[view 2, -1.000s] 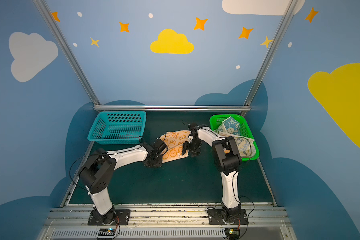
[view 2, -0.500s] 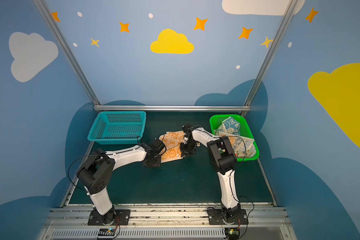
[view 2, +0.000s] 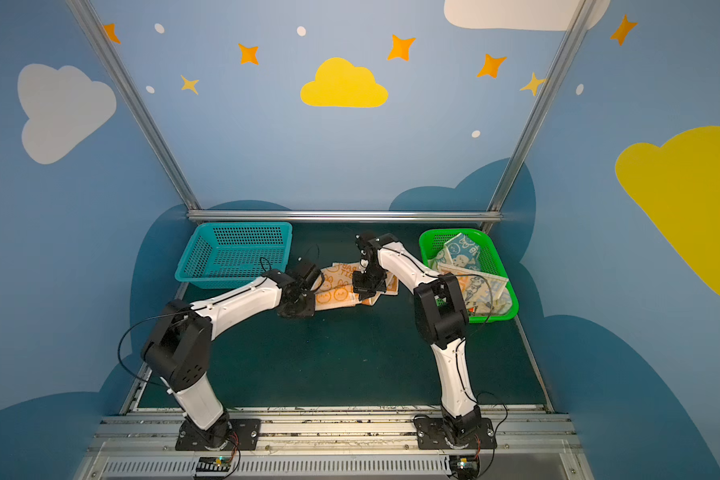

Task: Fold and stack the towels
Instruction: 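Lift the towel high with both grippers, stretching it between them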

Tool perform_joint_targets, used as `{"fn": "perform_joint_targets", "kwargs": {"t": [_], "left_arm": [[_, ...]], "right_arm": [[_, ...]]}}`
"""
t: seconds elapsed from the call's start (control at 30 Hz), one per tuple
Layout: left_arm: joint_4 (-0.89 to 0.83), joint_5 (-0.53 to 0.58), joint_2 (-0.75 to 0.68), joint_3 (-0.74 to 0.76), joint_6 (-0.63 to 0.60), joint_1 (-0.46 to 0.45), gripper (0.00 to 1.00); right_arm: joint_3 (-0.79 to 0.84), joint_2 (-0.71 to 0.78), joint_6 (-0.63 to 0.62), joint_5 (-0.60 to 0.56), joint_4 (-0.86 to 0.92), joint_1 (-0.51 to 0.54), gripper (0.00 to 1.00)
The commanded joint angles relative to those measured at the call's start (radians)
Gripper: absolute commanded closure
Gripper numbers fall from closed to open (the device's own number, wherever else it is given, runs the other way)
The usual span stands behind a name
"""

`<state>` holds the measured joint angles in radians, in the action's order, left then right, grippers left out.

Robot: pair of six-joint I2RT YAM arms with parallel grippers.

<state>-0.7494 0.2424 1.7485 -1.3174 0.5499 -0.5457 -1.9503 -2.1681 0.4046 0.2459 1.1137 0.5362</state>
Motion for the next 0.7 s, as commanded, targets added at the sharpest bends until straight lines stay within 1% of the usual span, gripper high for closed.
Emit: {"fn": "perform_joint_targets", "kwargs": {"t": [0.0,0.13,0.2,0.27,0.37,0.4,0.5,0.57,0.67], "left_arm": [[-0.083,0.065,-0.071,-0.160,-0.073,0.035,0.97],[-0.091,0.080,-0.040,-0.371,-0.179,0.075,0.97],[-0.132,0.089,-0.008,-0.497,-0.217,0.089,0.97],[-0.173,0.097,0.024,-0.621,-0.253,0.101,0.97],[-0.210,0.113,0.048,-0.767,-0.305,0.109,0.97],[-0.217,0.119,0.049,-0.803,-0.322,0.109,0.97],[-0.253,0.129,0.040,-0.890,-0.351,0.108,0.97],[-0.275,0.125,0.011,-0.913,-0.357,0.107,0.97],[-0.257,0.108,-0.086,-0.855,-0.366,0.091,0.97]], "right_arm": [[-0.246,0.064,-0.036,-0.084,0.182,-0.014,1.00],[-0.588,-0.009,-0.059,-0.120,0.305,-0.038,1.00],[-0.671,-0.007,-0.091,-0.110,0.293,-0.047,1.00],[-0.656,0.046,-0.110,-0.106,0.217,-0.051,1.00],[-0.538,0.177,-0.105,-0.148,0.055,-0.047,1.00],[-0.525,0.213,-0.110,-0.153,0.033,-0.051,1.00],[-0.550,0.271,-0.136,-0.145,0.058,-0.049,1.00],[-0.529,0.322,-0.159,-0.140,0.069,-0.035,1.00],[-0.439,0.427,-0.196,-0.143,0.051,-0.005,1.00]]}}
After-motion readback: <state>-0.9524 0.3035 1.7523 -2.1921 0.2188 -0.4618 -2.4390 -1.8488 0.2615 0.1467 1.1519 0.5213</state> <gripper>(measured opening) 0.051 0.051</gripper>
